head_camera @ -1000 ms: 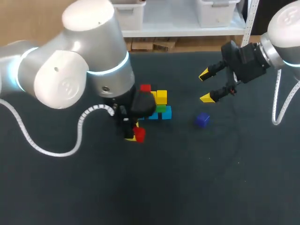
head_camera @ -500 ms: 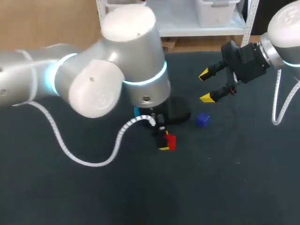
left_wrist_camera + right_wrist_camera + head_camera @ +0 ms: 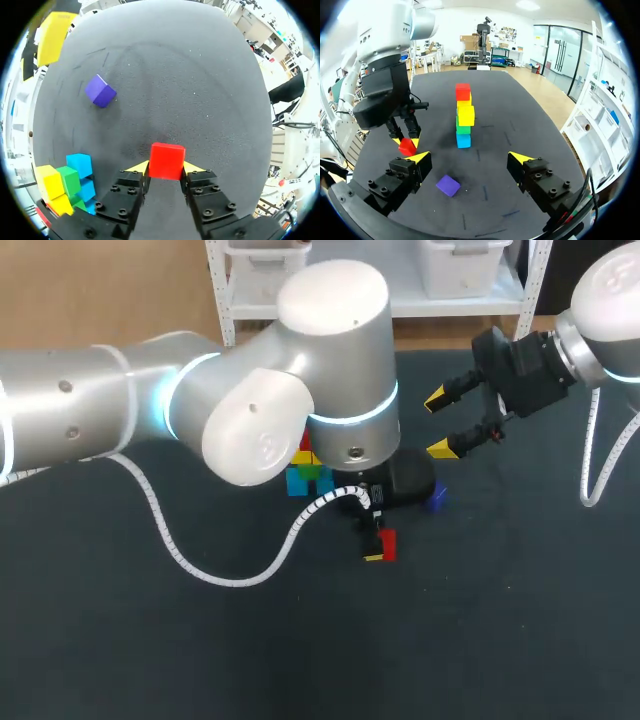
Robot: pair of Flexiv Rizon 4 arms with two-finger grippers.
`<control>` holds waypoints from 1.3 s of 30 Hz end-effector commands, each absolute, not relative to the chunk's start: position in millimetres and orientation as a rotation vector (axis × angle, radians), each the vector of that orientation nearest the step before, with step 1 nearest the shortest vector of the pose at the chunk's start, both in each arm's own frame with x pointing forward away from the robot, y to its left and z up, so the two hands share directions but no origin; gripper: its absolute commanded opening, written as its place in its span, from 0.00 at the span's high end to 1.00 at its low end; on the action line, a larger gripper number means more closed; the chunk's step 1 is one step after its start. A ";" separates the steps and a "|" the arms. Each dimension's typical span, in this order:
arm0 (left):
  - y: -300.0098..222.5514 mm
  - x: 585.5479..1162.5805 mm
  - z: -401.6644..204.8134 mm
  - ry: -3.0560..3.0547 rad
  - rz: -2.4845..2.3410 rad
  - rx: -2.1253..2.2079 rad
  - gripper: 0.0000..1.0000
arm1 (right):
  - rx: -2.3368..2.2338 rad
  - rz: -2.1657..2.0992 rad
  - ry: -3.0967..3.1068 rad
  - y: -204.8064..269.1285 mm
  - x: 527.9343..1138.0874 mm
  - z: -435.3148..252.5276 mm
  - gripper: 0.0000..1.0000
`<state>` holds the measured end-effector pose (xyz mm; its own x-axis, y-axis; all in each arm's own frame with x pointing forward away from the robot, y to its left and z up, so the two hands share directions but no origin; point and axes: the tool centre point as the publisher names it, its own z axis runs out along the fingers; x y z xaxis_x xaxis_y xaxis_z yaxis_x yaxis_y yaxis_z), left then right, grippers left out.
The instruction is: Place the blue cubes, place green cubes on the blue cubes, place the yellow cubes on the green cubes, then place the red cubes on the yellow cubes, and place purple cube on the red cubes.
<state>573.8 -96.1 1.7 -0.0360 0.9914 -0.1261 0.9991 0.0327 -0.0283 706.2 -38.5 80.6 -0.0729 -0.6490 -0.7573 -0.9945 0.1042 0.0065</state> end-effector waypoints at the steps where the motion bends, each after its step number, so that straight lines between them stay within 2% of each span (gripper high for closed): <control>1: -95.4 574.7 1.3 2.207 -0.164 2.137 0.18 | -1.606 0.745 1.786 -38.6 706.8 80.0 0.00; 2: -94.6 574.4 1.5 2.209 -0.164 2.136 0.00 | -1.606 0.745 1.786 -38.6 706.8 80.0 0.00; 9: -88.1 573.3 12.8 2.217 -0.152 2.099 0.00 | -1.606 0.745 1.786 -38.6 706.8 80.0 0.00; 20: -54.5 566.9 70.6 2.092 -0.212 1.976 0.00 | -1.606 0.745 1.786 -38.6 706.8 80.0 0.00; 28: 7.1 555.9 98.9 2.008 -0.300 1.879 0.00 | -1.606 0.745 1.786 -38.6 706.8 80.0 0.00; 39: 96.3 557.6 100.6 1.945 -0.423 1.759 0.00 | -1.606 0.745 1.786 -38.6 706.8 80.0 0.00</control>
